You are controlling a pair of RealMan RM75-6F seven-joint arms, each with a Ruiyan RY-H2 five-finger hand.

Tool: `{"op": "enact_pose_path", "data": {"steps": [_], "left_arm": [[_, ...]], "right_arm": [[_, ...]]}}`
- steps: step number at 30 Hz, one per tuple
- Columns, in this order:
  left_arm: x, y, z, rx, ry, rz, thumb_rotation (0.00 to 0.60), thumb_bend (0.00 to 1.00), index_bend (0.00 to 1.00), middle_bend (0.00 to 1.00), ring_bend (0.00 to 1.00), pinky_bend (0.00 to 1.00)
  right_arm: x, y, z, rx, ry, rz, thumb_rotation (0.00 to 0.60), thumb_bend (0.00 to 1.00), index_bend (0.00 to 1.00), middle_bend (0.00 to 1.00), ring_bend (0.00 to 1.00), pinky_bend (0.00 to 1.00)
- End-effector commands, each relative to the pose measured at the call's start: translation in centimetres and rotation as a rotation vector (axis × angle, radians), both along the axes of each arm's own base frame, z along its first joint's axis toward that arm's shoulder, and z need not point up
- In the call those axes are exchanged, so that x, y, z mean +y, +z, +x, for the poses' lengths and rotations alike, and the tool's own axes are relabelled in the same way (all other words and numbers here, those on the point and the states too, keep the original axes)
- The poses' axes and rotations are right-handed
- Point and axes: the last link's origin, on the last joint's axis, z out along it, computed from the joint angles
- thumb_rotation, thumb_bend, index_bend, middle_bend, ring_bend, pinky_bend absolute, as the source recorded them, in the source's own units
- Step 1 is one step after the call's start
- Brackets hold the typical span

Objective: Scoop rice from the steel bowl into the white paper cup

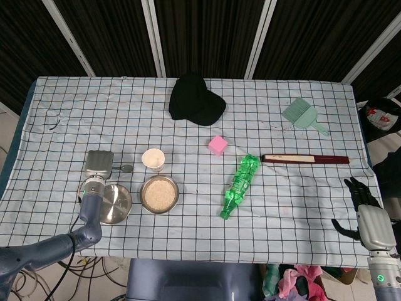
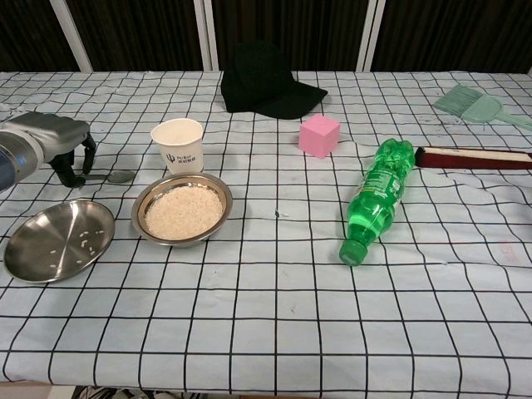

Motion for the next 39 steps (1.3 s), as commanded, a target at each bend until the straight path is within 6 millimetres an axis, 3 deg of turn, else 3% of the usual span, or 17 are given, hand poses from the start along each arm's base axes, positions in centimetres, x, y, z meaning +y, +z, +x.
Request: {"op": "enact_pose_path", "data": {"steps": [1, 39], "left_arm": [[-0.01, -0.02, -0.03, 0.001, 0.001, -0.001, 0.6, 0.35, 0.52, 1.0, 1.0, 1.0], [0.16, -0.15, 0.09, 0.002, 0.01, -0.005, 0.6, 0.38, 0.54, 1.0, 1.0, 1.0]], "right_arm": [[0.0, 0.0, 0.0, 0.0, 0.0, 0.0, 0.6, 0.2, 0.0, 0.0, 0.0, 0.17], [0.04, -0.02, -0.03, 0.006, -0.004, 0.0, 0.6, 0.21, 0.0, 0.0, 0.0, 0.17]]}}
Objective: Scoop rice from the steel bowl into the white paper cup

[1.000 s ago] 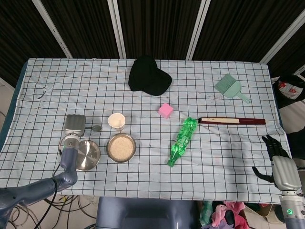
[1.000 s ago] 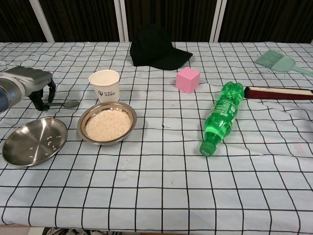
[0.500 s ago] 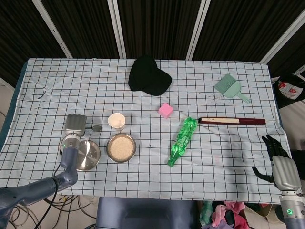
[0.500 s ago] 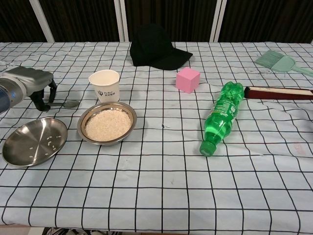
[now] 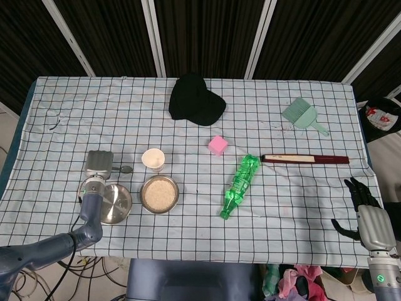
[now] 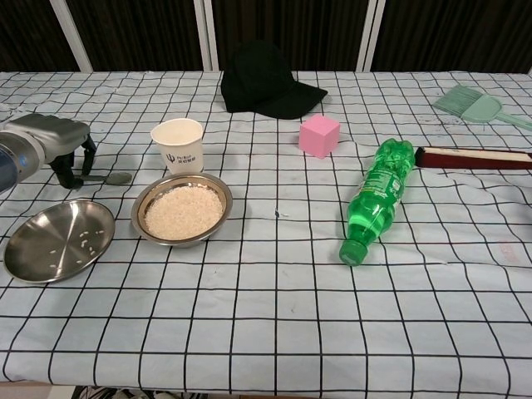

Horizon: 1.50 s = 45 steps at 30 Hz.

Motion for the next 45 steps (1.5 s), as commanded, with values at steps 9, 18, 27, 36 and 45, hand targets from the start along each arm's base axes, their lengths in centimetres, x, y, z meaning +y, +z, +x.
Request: {"op": "enact_pose_path", "data": {"steps": [9, 18, 27, 36, 45], "left_arm": [[0.0, 0.0, 0.2, -0.002, -0.01, 0.003, 0.6, 0.41, 0.57, 1.0, 1.0, 1.0], [-0.1, 0.6, 1.0, -0.008, -0.055, 0.033, 0.6, 0.44, 0.63, 1.0, 1.0, 1.0], [-0.7, 1.9, 2.3, 0.023, -0.172, 0.073, 0.6, 0.46, 0.71, 1.0, 1.0, 1.0], [-1.9, 3.2, 5.5, 0.073, -0.335, 0.075, 0.6, 0.48, 0.75, 1.0, 1.0, 1.0], [-3.0, 2.1, 9.8, 0.182, -0.466, 0.021, 0.6, 0.48, 0.76, 1.0, 1.0, 1.0]], "right_arm": [[0.0, 0.0, 0.0, -0.001, 0.0, 0.0, 0.6, 0.21, 0.0, 0.0, 0.0, 0.17], [0.0, 0.1, 0.0, -0.002, 0.0, -0.002, 0.6, 0.21, 0.0, 0.0, 0.0, 0.17], [0.0, 0.1, 0.0, -0.006, 0.001, -0.004, 0.6, 0.21, 0.0, 0.0, 0.0, 0.17], [0.0, 0.1, 0.0, -0.015, 0.0, -0.008, 0.6, 0.21, 0.0, 0.0, 0.0, 0.17], [-0.1, 0.3, 0.0, -0.03, -0.009, -0.013, 0.6, 0.21, 0.0, 0.0, 0.0, 0.17]]}}
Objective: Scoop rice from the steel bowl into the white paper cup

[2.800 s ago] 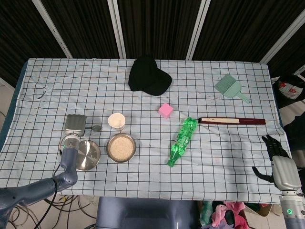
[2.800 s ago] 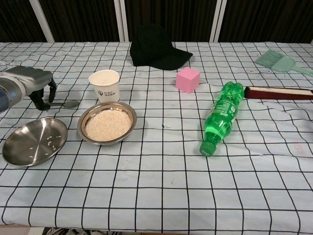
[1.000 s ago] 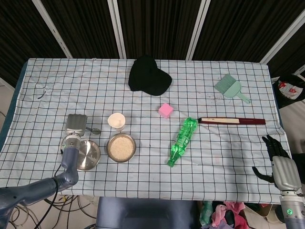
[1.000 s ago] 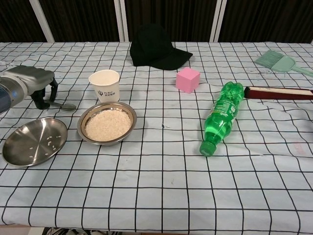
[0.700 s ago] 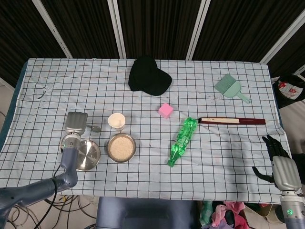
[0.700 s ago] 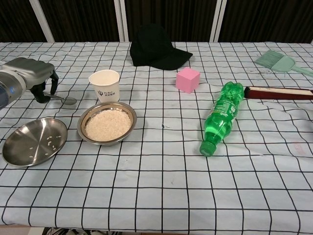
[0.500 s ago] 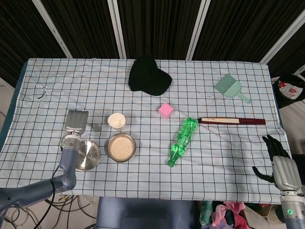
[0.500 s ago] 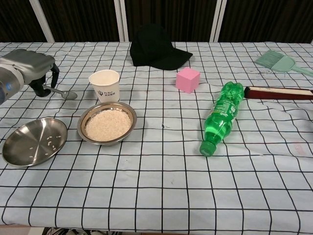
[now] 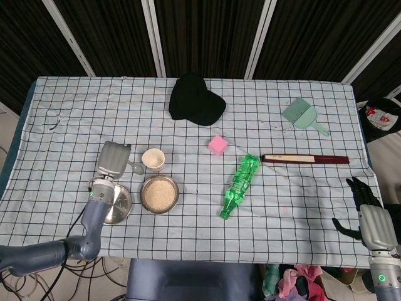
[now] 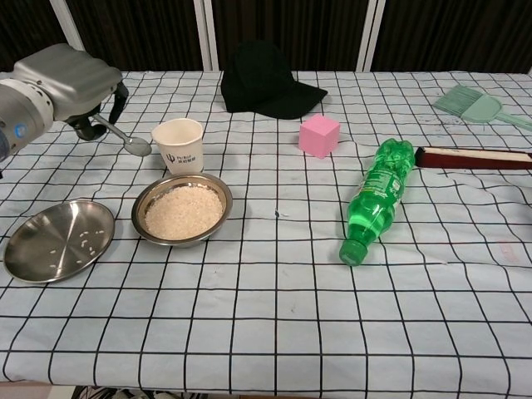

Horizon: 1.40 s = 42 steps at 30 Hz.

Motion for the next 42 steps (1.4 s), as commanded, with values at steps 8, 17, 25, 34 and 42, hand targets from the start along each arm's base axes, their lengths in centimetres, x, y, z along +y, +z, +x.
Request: {"op": "enact_pose_path", "data": {"steps": [8, 17, 25, 34, 42], "left_arm": [[-1.0, -2.4, 5.1, 0.152, -0.169, -0.051, 0.6, 0.48, 0.76, 1.0, 1.0, 1.0], [-1.8, -2.9, 6.8, 0.338, -0.345, -0.071, 0.6, 0.48, 0.76, 1.0, 1.0, 1.0], [-2.6, -3.2, 6.8, 0.444, -0.46, -0.098, 0.6, 0.48, 0.77, 1.0, 1.0, 1.0], [-3.2, -3.8, 5.6, 0.633, -0.658, -0.133, 0.6, 0.48, 0.77, 1.0, 1.0, 1.0], [-3.3, -4.4, 5.8, 0.731, -0.783, -0.144, 0.6, 0.48, 0.77, 1.0, 1.0, 1.0]], "right_arm": [[-0.1, 0.0, 0.0, -0.016, -0.008, 0.0, 0.6, 0.21, 0.0, 0.0, 0.0, 0.17], [-0.1, 0.1, 0.0, -0.032, -0.013, 0.001, 0.6, 0.21, 0.0, 0.0, 0.0, 0.17], [-0.1, 0.1, 0.0, -0.033, -0.012, 0.001, 0.6, 0.21, 0.0, 0.0, 0.0, 0.17], [-0.1, 0.0, 0.0, -0.033, -0.01, -0.001, 0.6, 0.21, 0.0, 0.0, 0.0, 0.17], [-0.1, 0.1, 0.0, -0.034, -0.012, -0.004, 0.6, 0.21, 0.0, 0.0, 0.0, 0.17]]}}
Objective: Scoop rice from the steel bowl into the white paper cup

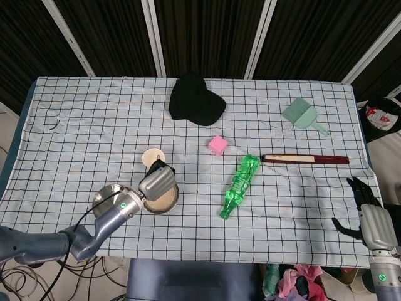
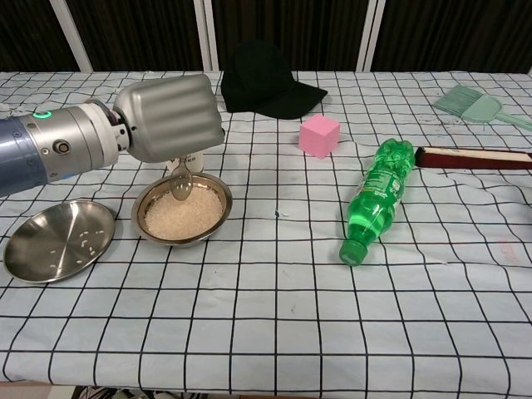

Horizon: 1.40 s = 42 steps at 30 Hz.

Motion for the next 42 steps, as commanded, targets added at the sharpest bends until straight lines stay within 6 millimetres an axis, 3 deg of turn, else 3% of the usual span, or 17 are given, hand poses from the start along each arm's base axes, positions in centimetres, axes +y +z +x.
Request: {"op": "enact_pose_path", "data": {"steps": [1, 18, 42], "left_arm": [[0.0, -0.3, 0.0, 0.064, -0.075, -0.007, 0.6, 0.48, 0.77, 1.0, 1.0, 1.0], [1.1, -0.5, -2.2, 0.173, -0.146, -0.004, 0.6, 0.48, 0.77, 1.0, 1.0, 1.0], [-1.5, -3.0, -2.0, 0.081, -0.058, -0.072, 0.6, 0.48, 0.78, 1.0, 1.0, 1.0]], "right_arm": [[0.0, 0.0, 0.0, -0.001, 0.0, -0.002, 0.6, 0.21, 0.0, 0.0, 0.0, 0.17], [-0.1, 0.0, 0.0, -0.009, -0.006, 0.0, 0.6, 0.21, 0.0, 0.0, 0.0, 0.17], [0.0, 0.1, 0.0, -0.011, -0.003, -0.003, 0.6, 0.21, 0.0, 0.0, 0.0, 0.17]]}}
